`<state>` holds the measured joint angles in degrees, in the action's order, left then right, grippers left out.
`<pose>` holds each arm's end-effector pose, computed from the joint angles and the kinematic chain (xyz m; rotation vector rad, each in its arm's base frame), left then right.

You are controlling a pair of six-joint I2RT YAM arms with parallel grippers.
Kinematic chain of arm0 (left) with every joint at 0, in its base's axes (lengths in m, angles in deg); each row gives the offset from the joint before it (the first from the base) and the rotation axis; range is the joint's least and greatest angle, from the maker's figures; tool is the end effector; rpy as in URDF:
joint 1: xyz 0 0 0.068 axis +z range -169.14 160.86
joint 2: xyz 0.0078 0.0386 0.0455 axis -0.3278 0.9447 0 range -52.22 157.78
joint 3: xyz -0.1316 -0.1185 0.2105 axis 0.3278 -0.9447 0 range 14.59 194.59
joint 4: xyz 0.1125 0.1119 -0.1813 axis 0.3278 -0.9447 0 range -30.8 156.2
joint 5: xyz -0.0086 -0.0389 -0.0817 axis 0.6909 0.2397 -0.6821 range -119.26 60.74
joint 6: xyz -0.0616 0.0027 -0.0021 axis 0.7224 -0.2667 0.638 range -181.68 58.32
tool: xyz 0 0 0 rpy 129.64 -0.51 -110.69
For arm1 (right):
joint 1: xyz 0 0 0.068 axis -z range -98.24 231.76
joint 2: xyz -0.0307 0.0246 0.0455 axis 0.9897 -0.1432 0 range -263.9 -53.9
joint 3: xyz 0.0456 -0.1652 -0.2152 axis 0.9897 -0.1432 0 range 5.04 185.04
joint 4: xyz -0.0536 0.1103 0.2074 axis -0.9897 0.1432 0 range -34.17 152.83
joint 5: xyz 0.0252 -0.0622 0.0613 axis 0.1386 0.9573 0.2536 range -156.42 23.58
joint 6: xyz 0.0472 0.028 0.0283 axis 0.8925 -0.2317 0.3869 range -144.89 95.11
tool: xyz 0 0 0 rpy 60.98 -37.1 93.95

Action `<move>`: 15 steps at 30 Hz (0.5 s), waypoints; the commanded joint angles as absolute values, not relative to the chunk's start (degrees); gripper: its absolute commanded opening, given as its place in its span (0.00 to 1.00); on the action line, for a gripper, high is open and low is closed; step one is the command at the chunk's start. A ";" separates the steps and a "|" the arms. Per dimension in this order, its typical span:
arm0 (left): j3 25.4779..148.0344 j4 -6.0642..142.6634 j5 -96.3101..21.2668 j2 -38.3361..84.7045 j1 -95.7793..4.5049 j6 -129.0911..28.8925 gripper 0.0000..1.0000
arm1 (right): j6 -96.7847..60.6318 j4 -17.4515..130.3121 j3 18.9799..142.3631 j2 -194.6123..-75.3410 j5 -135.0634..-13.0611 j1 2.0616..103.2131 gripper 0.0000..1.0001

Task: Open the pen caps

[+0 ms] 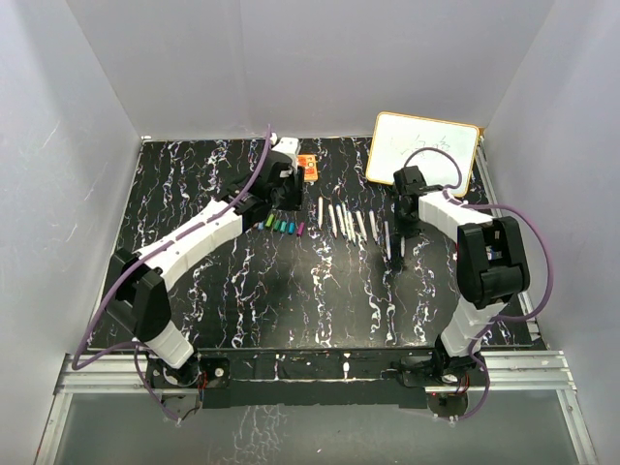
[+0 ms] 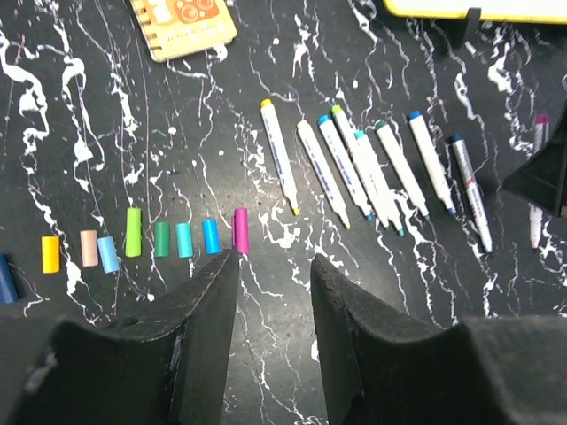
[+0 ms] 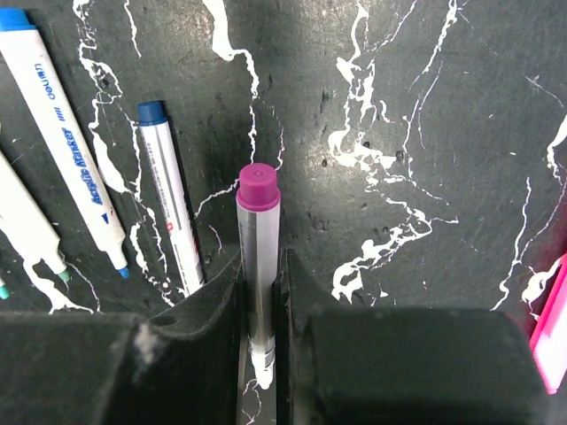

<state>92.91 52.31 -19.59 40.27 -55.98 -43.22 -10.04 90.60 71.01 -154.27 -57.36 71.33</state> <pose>0.2994 -0.2146 0.3268 0.2277 2.0674 -0.4229 0.3243 0.0524 0.1869 0.1459 2.7477 -0.1020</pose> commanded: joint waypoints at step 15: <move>86.60 53.69 -19.95 35.51 -55.61 -41.64 0.37 | -10.58 88.71 74.43 -158.63 -57.61 71.68 0.00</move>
